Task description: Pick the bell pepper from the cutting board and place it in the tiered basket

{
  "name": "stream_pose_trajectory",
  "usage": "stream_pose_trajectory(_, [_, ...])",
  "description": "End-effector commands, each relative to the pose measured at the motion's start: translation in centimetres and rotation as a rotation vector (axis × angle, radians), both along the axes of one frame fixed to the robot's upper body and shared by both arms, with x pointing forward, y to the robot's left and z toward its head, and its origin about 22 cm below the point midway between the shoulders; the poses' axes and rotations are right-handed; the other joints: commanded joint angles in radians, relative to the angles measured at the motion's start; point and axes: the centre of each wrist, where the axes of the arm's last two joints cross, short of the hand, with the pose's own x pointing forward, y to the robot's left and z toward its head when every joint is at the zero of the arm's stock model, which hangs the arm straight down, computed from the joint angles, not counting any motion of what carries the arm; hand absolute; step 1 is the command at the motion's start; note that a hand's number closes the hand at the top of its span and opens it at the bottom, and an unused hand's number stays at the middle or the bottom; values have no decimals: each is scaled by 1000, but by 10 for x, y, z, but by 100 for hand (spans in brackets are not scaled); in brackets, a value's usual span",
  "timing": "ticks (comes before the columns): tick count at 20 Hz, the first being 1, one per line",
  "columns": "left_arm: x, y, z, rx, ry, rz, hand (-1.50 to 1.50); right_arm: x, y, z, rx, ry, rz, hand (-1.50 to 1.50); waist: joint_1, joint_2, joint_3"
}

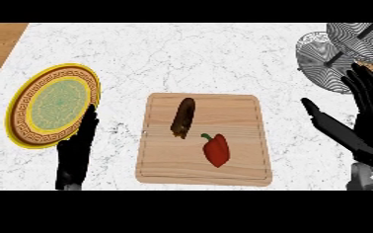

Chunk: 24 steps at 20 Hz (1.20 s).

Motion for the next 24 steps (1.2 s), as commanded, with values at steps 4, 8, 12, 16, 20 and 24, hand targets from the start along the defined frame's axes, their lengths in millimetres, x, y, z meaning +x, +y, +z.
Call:
stream_pose_trajectory(4, [-4, -10, -17, -19, 39, 2, 0, -70, 46, 12, -73, 74, 28, -150, 17, -2, 0])
stream_pose_trajectory(8, [-5, 4, -12, -21, 42, 5, 0, -83, 40, 11, -246, 384, 169, -150, 25, -2, -6])
stream_pose_trajectory(12, [-7, -4, -16, -17, 49, -3, 0, -94, 41, 22, -456, 549, 215, -150, 36, 1, -7])
stream_pose_trajectory(16, [0, -13, -17, -11, 44, -34, 0, -93, 42, 44, -674, 671, 174, -150, 36, 4, -9])
stream_pose_trajectory(20, [-13, -11, -19, -22, 56, -31, 0, -104, 67, 59, -744, 728, 80, -150, 46, -2, -6])
stream_pose_trajectory(24, [-2, -15, -18, -42, 48, -32, 0, -99, 103, 64, -764, 767, 33, -150, 56, 2, -4])
